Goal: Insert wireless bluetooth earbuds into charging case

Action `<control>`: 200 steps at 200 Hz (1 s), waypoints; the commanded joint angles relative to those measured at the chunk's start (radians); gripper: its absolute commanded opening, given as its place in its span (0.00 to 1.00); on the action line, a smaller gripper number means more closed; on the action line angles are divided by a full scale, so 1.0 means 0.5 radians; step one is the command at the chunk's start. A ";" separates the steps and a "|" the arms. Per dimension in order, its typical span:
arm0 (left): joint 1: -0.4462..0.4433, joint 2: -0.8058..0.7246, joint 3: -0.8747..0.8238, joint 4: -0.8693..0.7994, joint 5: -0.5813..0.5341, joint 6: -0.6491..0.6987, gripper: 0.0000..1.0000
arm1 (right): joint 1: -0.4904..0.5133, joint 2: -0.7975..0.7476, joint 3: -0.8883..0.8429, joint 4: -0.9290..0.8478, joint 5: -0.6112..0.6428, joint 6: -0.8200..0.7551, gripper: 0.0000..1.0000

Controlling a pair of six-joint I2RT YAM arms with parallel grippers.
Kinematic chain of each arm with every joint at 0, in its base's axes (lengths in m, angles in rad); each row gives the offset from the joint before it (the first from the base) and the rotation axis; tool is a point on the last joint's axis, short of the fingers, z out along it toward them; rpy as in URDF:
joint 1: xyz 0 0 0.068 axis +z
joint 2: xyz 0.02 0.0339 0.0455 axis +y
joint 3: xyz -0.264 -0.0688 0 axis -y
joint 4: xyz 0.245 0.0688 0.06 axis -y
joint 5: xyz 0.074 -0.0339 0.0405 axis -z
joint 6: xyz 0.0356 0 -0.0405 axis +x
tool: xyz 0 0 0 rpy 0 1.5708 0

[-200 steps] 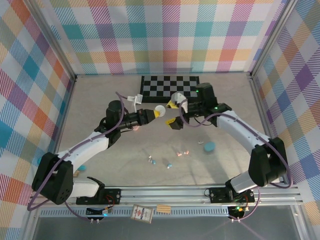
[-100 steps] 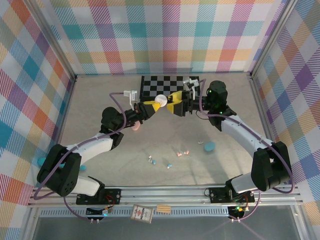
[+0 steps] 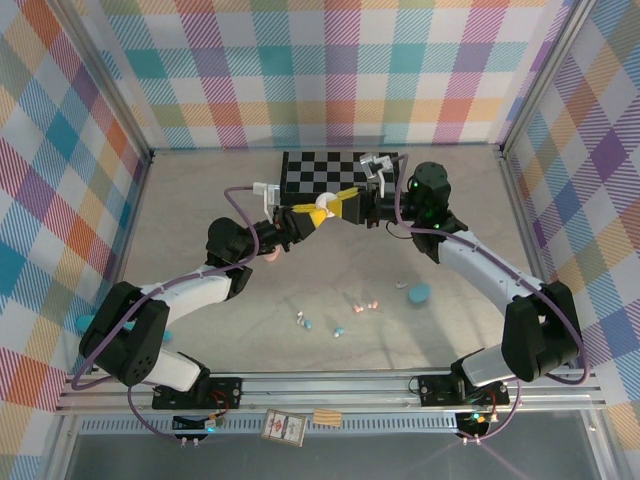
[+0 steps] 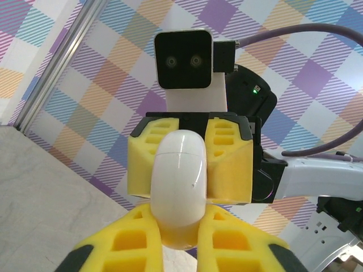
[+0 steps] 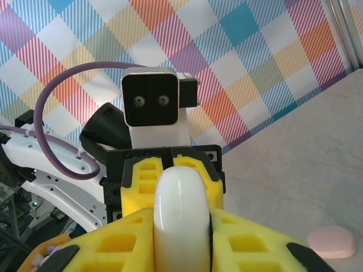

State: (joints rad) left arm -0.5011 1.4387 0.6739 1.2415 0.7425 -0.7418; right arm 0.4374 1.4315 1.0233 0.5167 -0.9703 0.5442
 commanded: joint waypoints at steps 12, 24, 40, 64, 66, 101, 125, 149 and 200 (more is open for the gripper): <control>-0.010 -0.070 -0.035 0.053 0.006 0.111 0.51 | 0.021 -0.075 0.161 -0.437 -0.058 -0.421 0.23; -0.010 -0.134 -0.040 -0.112 0.035 0.260 0.66 | 0.028 -0.109 0.247 -0.794 -0.044 -0.720 0.23; -0.015 -0.258 -0.029 -0.486 0.071 0.557 0.71 | 0.034 -0.137 0.360 -1.249 -0.002 -1.100 0.22; -0.028 -0.444 0.004 -1.016 0.152 1.018 0.70 | 0.064 -0.118 0.527 -1.764 0.012 -1.598 0.19; -0.031 -0.452 0.012 -1.063 0.162 1.057 0.70 | 0.068 -0.114 0.538 -1.799 0.013 -1.638 0.19; -0.101 -0.532 0.206 -1.678 0.251 1.431 0.61 | 0.149 -0.059 0.693 -2.123 0.047 -1.972 0.17; -0.154 -0.539 0.244 -1.748 0.274 1.520 0.54 | 0.195 -0.047 0.720 -2.131 0.040 -2.028 0.17; -0.175 -0.542 0.265 -1.745 0.282 1.504 0.42 | 0.229 -0.012 0.769 -2.225 0.051 -2.105 0.16; -0.194 -0.566 0.279 -1.756 0.286 1.490 0.30 | 0.248 0.015 0.805 -2.329 0.071 -2.183 0.16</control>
State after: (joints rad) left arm -0.5869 1.1866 0.7742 0.3668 0.8562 -0.0162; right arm 0.5560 1.4300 1.3865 -0.5900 -0.9230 -0.4816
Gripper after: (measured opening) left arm 0.303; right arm 0.210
